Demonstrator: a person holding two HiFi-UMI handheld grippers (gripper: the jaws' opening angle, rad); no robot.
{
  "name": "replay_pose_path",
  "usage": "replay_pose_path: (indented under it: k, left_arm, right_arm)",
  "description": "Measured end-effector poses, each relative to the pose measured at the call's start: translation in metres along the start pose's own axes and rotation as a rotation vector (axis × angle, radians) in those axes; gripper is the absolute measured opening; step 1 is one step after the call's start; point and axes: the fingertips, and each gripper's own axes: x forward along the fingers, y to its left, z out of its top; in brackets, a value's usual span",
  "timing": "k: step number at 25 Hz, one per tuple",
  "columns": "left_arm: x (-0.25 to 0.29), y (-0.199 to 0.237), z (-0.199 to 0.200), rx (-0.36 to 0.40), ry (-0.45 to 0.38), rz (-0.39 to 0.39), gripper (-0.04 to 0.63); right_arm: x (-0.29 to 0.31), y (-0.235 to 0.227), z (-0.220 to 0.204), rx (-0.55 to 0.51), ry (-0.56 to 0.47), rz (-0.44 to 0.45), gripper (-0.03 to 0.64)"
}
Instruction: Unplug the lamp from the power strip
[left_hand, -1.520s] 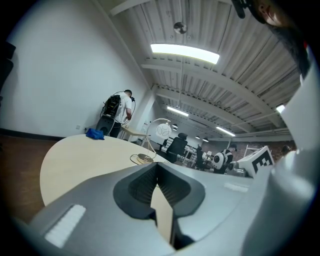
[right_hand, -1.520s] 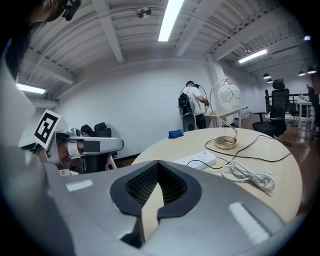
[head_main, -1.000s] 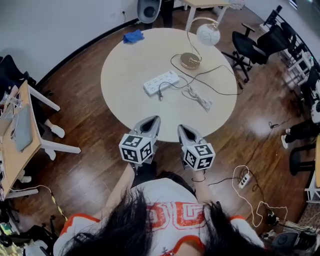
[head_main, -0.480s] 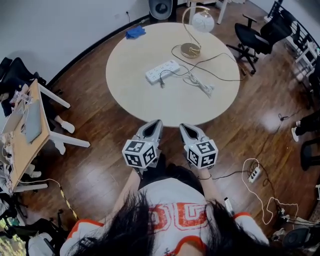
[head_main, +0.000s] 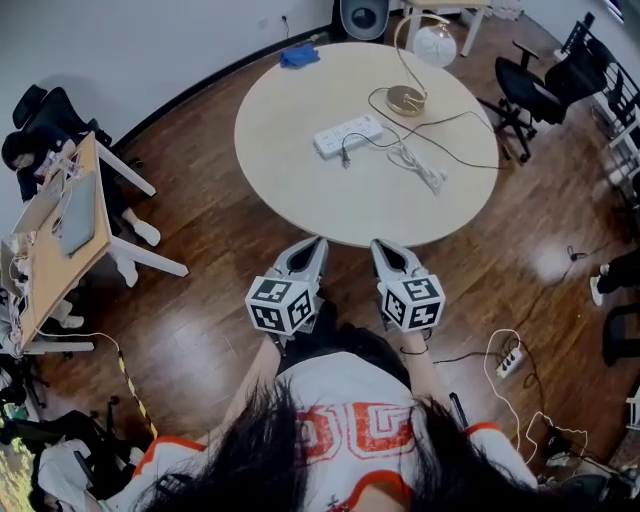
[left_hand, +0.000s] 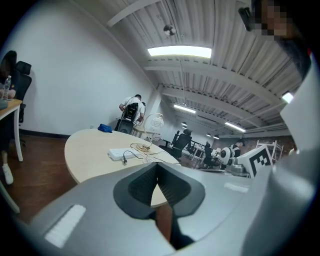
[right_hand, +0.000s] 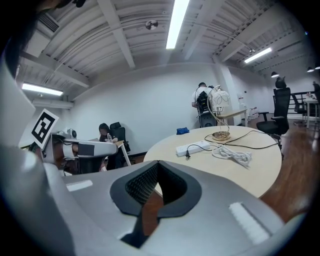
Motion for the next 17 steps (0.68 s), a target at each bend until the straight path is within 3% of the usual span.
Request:
replay_pose_path:
  k: [17]
  left_arm:
    - [0.028,-0.017,0.0,0.036,0.051,-0.06,0.0]
  right_arm:
    - [-0.015,-0.032,0.002,0.062,-0.033,-0.075,0.0]
